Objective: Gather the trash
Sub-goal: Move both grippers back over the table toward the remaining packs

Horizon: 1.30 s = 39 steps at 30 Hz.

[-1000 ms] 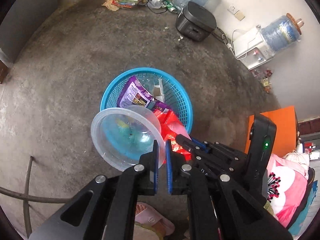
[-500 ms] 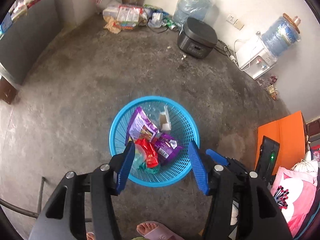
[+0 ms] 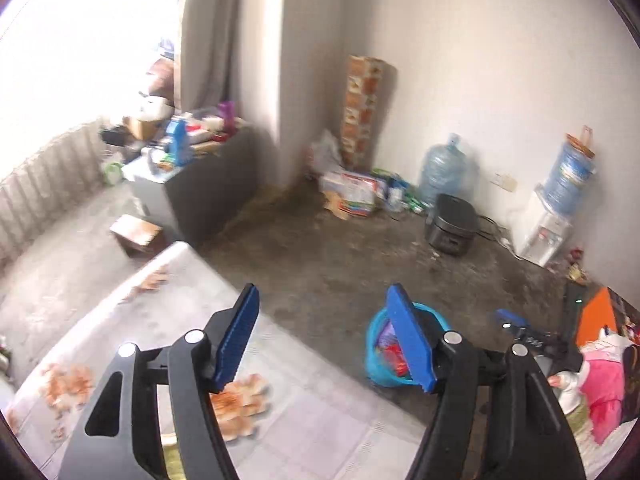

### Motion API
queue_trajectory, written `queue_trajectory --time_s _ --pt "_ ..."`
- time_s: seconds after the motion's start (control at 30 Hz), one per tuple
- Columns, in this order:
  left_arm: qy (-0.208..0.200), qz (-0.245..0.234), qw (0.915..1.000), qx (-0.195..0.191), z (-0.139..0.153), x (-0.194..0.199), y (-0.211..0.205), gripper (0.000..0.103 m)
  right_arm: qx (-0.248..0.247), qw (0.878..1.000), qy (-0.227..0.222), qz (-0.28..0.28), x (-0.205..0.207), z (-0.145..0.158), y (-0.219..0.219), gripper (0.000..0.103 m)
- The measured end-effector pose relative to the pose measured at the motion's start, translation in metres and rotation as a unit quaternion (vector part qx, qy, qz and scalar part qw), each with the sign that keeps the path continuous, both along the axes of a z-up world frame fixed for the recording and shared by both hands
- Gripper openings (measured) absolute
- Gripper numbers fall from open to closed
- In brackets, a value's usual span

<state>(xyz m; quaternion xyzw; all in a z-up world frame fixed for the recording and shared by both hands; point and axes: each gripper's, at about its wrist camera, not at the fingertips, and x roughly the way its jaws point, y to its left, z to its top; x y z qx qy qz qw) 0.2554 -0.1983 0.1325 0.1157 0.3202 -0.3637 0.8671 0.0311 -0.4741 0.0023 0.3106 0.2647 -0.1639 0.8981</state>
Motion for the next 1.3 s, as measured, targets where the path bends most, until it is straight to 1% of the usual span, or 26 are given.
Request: queue_trajectory --time_s 0.07,0.13,0.23,0.33,0.47,0.6,0.67,0.77,0.87,0.93,1.03,1.1,1.17,1.2,1.23,1.27,1.3 --pt "-0.028 0.054 0.9982 -0.002 0.017 -0.007 0.058 0.067 -0.009 1.000 -0.014 0.025 0.007 0.017 0.015 0.061" --pt "-0.044 0.108 0.9931 -0.012 0.026 -0.016 0.113 0.069 -0.014 0.998 -0.027 0.052 0.017 0.027 0.033 0.062" --pt "-0.045 0.169 0.9842 -0.031 0.025 -0.034 0.182 0.071 -0.010 0.994 -0.039 0.099 0.034 0.040 0.062 0.062" --pt "-0.022 0.218 0.9752 -0.035 0.001 -0.050 0.231 0.071 -0.012 0.989 -0.032 0.144 0.056 0.044 0.095 0.062" --pt "0.009 0.253 0.9668 -0.037 -0.042 -0.069 0.273 0.071 -0.011 0.978 -0.007 0.207 0.084 0.037 0.145 0.062" --pt "0.051 0.271 0.9596 -0.056 -0.082 -0.075 0.303 0.071 -0.012 0.960 0.024 0.280 0.100 0.024 0.203 0.062" --pt "0.084 0.276 0.9550 -0.071 -0.103 -0.073 0.318 0.071 -0.011 0.946 0.042 0.322 0.108 0.016 0.231 0.062" --pt "0.123 0.286 0.9466 -0.084 -0.132 -0.065 0.334 0.071 -0.016 0.925 0.072 0.373 0.117 0.005 0.280 0.064" --pt "0.150 0.284 0.9434 -0.084 -0.157 -0.056 0.343 0.070 -0.026 0.903 0.096 0.417 0.125 -0.009 0.321 0.068" --pt "0.157 0.279 0.9450 -0.069 -0.169 -0.051 0.340 0.068 -0.042 0.891 0.111 0.437 0.130 -0.014 0.346 0.069" --pt "0.151 0.262 0.9527 -0.029 -0.186 -0.039 0.333 0.064 -0.064 0.878 0.126 0.458 0.139 -0.021 0.370 0.073" --pt "0.153 0.255 0.9548 -0.005 -0.198 -0.029 0.328 0.059 -0.083 0.871 0.137 0.464 0.147 -0.027 0.380 0.075" --pt "0.158 0.246 0.9561 0.019 -0.210 -0.022 0.324 0.049 -0.099 0.865 0.147 0.470 0.152 -0.033 0.385 0.075" --pt "0.139 0.245 0.9588 0.032 -0.211 -0.024 0.322 0.048 -0.108 0.862 0.152 0.471 0.155 -0.036 0.388 0.076" --pt "0.127 0.242 0.9603 0.056 -0.212 -0.025 0.317 0.044 -0.115 0.859 0.157 0.473 0.155 -0.039 0.392 0.076" --pt "0.113 0.239 0.9612 0.078 -0.213 -0.026 0.311 0.036 -0.118 0.857 0.161 0.475 0.158 -0.042 0.393 0.076" --pt "0.102 0.237 0.9616 0.094 -0.214 -0.027 0.308 0.032 -0.120 0.856 0.166 0.475 0.161 -0.044 0.395 0.076"
